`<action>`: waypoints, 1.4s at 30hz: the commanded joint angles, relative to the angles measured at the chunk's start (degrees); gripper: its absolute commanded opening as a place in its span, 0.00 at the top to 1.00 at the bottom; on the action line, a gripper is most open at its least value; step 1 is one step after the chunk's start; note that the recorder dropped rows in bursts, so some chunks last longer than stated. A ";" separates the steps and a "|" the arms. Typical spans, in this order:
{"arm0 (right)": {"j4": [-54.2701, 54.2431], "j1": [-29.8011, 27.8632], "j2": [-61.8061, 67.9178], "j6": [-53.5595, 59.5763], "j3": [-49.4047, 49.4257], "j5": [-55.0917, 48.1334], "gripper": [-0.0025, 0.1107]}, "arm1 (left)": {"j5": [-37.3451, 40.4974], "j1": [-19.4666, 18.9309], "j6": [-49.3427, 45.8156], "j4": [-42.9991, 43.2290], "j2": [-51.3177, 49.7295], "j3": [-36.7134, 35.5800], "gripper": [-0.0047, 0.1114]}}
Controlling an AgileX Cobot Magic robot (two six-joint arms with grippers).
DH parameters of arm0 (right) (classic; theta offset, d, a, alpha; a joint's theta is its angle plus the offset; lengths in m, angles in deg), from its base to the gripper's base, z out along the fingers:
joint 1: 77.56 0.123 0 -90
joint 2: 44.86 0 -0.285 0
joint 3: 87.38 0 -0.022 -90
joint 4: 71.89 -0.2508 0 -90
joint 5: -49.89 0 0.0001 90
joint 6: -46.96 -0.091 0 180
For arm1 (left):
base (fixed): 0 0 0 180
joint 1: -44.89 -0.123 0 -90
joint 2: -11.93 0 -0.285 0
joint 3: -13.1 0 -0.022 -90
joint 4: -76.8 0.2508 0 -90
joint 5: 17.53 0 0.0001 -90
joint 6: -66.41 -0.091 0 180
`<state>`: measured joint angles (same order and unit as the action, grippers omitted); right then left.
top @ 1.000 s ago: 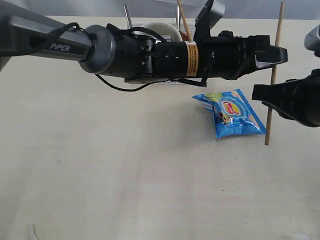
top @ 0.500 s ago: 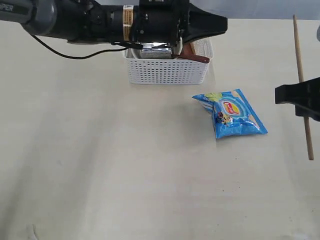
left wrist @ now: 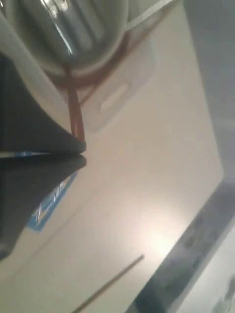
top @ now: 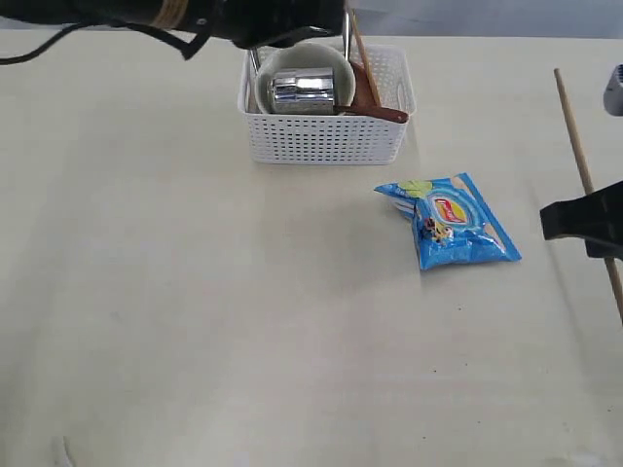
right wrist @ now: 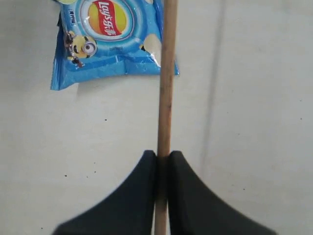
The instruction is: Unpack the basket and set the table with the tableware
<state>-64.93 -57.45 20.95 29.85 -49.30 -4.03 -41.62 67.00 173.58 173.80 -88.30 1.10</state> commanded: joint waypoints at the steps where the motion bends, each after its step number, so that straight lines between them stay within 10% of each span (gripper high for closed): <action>1: -0.04 -0.02 1.25 2.16 -0.43 0.38 0.98 | 14.16 0.43 -0.53 0.20 10.73 -11.00 0.96; 18: -9.20 -0.02 13.05 2.94 -0.43 -4.53 0.98 | 18.47 0.43 -2.46 -0.18 48.13 -36.99 0.96; 29: 1.91 -1.38 23.60 -7.81 -0.43 -0.23 0.98 | 14.68 0.43 -2.46 -0.93 49.82 -43.15 0.96; 42: -10.21 -9.23 30.08 4.89 -0.43 8.69 0.98 | 12.02 0.43 -2.95 -1.05 49.82 -43.15 0.96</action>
<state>-72.71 -66.35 50.95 32.22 -49.40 2.72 -29.65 67.00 171.10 173.25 -38.77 -41.90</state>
